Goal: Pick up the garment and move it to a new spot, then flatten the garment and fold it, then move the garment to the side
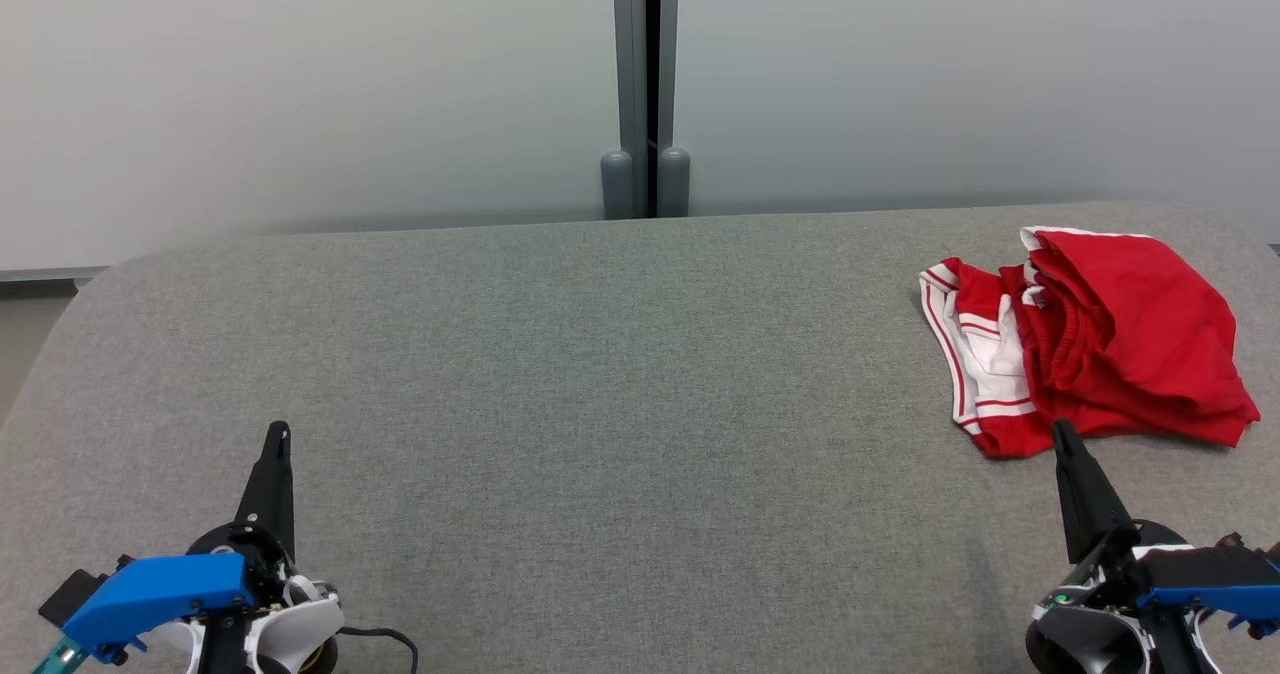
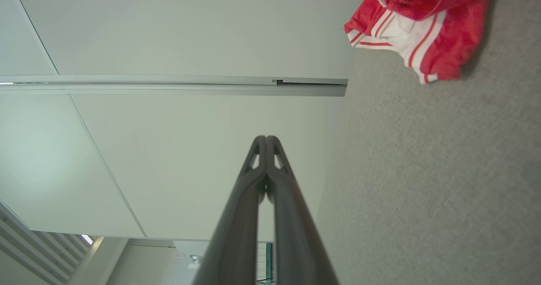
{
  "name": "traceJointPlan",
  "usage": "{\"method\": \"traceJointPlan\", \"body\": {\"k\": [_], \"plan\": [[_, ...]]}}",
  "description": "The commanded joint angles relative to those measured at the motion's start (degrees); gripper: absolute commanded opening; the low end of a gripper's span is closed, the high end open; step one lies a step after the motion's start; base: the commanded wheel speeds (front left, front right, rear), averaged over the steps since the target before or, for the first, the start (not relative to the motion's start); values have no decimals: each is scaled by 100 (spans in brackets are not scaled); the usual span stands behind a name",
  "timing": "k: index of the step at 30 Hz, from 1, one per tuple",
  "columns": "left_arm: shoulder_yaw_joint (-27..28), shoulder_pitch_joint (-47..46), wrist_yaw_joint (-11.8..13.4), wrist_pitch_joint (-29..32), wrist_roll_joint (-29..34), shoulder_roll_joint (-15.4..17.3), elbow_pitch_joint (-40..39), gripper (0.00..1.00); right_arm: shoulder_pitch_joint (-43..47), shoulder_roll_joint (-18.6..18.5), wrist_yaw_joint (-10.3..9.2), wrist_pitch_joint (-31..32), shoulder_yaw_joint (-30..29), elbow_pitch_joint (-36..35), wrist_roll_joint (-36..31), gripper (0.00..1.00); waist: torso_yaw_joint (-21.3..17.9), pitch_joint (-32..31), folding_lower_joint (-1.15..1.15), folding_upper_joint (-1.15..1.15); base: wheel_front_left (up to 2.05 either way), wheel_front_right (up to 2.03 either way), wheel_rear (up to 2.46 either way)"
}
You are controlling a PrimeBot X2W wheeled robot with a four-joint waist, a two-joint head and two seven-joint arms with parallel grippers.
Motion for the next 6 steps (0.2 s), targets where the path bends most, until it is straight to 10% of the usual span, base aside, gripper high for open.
{"method": "traceJointPlan", "body": {"k": [1, 6], "plan": [[9, -54, -29, 20, 3, -5, -21, 0, -92, -30, 4, 14, -15, 10, 19, 0, 0, 0, 0, -1, 0, 0, 0], [13, -54, -29, 19, 7, -7, -21, 0, -92, -28, 4, 15, -16, 10, 17, 0, 0, 0, 0, -1, 0, 0, 0]]}}
